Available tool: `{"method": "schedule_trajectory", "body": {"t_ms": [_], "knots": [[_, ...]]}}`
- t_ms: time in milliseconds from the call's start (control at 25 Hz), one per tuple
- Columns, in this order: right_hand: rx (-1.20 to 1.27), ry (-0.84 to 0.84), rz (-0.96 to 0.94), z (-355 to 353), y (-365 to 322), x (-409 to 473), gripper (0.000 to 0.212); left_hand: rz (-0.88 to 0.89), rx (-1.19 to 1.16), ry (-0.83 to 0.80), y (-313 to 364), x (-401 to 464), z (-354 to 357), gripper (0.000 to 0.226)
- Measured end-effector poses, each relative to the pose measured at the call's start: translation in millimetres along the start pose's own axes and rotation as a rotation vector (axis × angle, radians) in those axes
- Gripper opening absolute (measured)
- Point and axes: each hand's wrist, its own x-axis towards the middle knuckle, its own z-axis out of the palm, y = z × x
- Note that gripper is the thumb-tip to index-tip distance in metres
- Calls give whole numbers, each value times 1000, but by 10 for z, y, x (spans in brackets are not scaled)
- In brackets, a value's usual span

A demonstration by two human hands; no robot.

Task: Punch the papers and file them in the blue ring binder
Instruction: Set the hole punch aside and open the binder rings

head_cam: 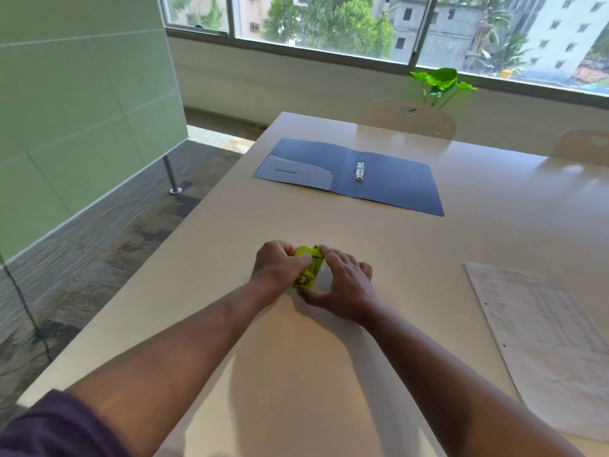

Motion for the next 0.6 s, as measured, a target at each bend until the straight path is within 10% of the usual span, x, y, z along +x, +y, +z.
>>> {"method": "schedule_trajectory", "body": {"t_ms": [600], "knots": [[-4,-68,-216,975,-1788,769,106,-7,75,343,-808,131,-1807,12]]}}
